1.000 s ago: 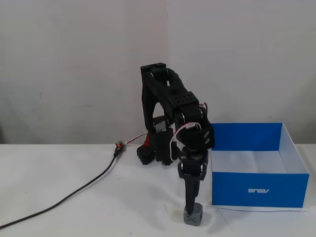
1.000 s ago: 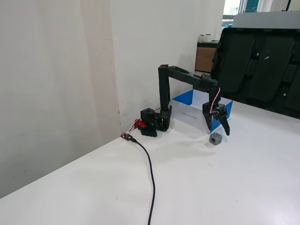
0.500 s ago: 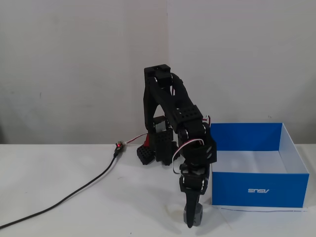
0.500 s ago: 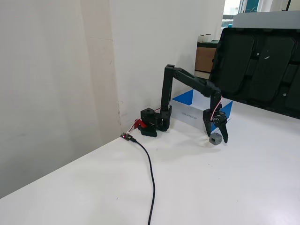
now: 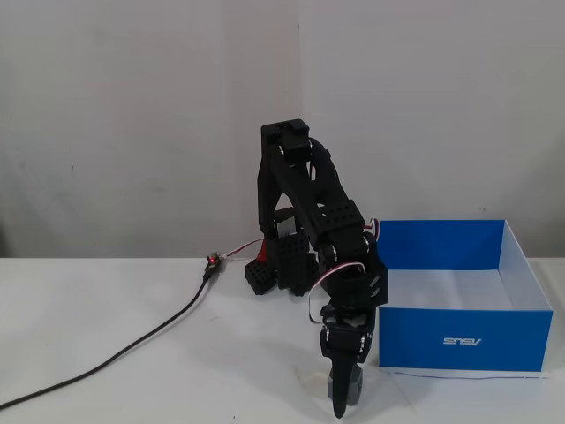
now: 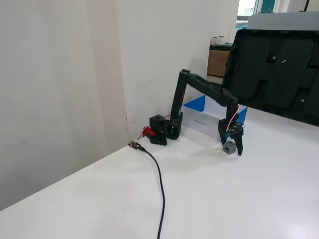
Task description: Pick the gray block and keep it in the box.
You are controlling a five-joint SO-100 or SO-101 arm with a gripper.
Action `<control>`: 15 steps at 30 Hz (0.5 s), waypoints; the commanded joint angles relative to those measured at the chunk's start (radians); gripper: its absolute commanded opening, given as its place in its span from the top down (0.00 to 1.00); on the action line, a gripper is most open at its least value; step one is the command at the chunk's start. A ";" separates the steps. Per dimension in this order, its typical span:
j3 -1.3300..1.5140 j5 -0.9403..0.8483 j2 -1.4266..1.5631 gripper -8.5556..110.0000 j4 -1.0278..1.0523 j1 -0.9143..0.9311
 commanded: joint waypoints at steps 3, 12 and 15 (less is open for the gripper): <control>-0.064 0.003 0.011 0.74 -0.003 0.003; -0.066 0.002 0.011 0.83 0.003 0.005; -0.067 0.000 0.015 0.83 0.005 0.006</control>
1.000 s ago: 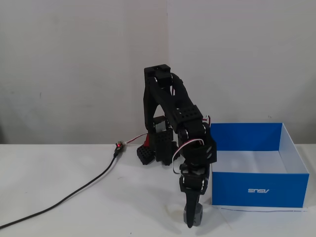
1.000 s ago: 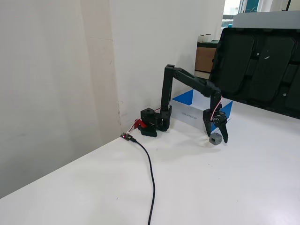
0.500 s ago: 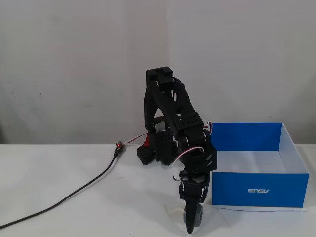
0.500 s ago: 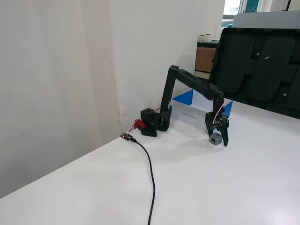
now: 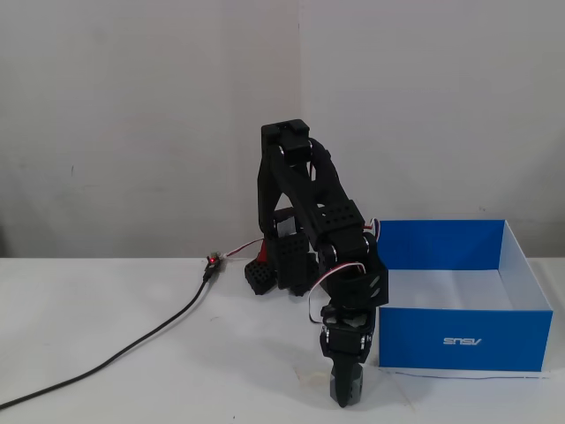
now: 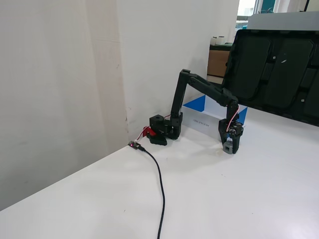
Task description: Pick the gray block and keep it in the box.
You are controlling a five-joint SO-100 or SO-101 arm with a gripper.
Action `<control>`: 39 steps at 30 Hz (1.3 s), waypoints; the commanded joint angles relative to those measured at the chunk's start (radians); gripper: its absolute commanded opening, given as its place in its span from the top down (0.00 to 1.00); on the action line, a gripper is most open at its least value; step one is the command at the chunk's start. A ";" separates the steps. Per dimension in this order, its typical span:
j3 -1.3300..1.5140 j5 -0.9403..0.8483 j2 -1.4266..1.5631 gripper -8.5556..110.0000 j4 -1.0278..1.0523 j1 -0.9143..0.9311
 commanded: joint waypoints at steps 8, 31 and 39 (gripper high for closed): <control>-0.141 -0.061 0.138 0.83 0.092 0.063; -0.456 -0.462 0.491 0.83 0.407 -0.265; -0.456 -0.494 0.495 0.83 0.449 -0.505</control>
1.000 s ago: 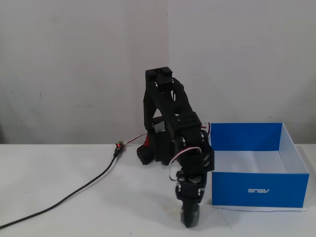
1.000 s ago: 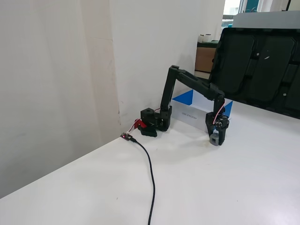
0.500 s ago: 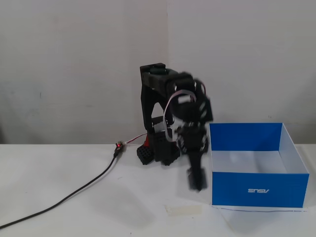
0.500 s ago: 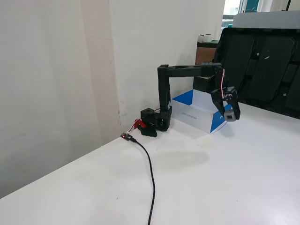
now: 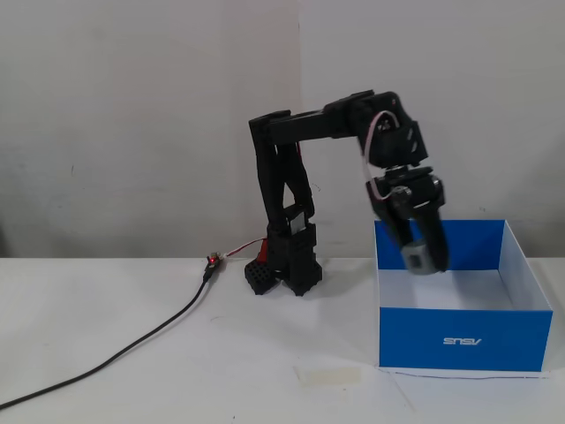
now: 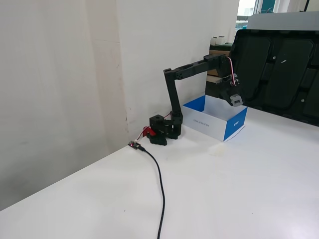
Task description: Pick the gray block and keep it in the box.
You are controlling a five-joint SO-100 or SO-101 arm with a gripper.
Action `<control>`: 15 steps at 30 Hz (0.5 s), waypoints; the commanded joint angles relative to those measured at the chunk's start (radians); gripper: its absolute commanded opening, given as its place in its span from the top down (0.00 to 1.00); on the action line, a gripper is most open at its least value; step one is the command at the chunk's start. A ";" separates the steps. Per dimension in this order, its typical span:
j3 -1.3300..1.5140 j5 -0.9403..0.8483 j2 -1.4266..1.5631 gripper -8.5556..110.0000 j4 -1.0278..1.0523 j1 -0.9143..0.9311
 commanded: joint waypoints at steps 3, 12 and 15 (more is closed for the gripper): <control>-0.064 0.000 0.086 0.83 0.012 -0.166; -0.012 -0.009 0.049 0.69 -0.005 -0.302; 0.005 -0.009 0.021 0.68 -0.003 -0.324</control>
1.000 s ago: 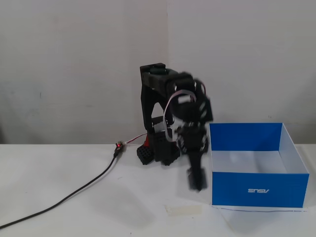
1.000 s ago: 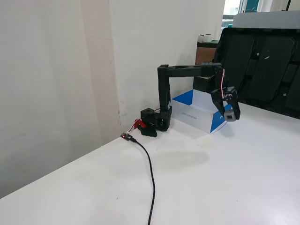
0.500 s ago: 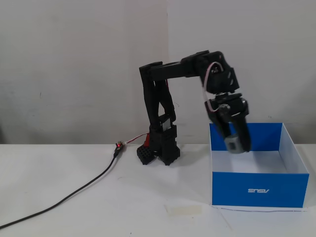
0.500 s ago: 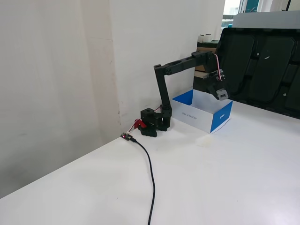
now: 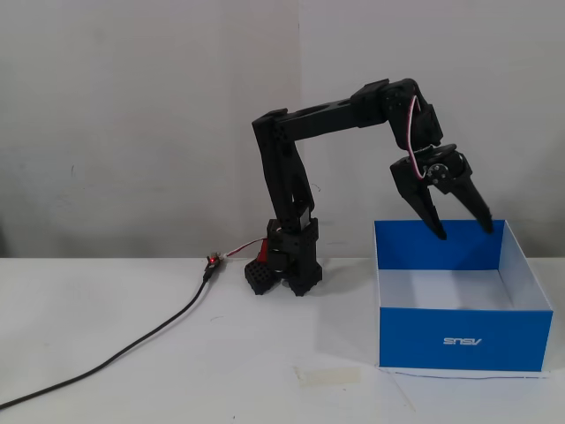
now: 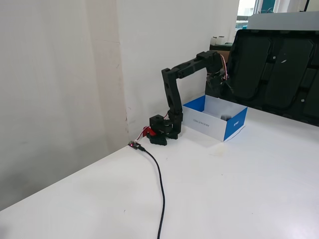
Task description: Pick the gray block and keep it in the box.
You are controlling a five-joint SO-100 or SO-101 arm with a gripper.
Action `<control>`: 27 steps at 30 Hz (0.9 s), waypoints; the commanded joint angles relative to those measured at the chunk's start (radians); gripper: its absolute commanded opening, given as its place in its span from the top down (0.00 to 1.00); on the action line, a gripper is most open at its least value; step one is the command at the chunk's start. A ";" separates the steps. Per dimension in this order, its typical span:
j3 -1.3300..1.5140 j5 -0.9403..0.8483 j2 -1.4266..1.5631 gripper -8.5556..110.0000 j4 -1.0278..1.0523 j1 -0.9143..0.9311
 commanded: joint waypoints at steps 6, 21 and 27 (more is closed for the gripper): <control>0.009 -0.043 0.005 0.80 0.006 0.009; 0.058 -0.273 0.192 0.92 -0.008 0.522; 0.179 -0.365 0.256 0.93 -0.120 0.761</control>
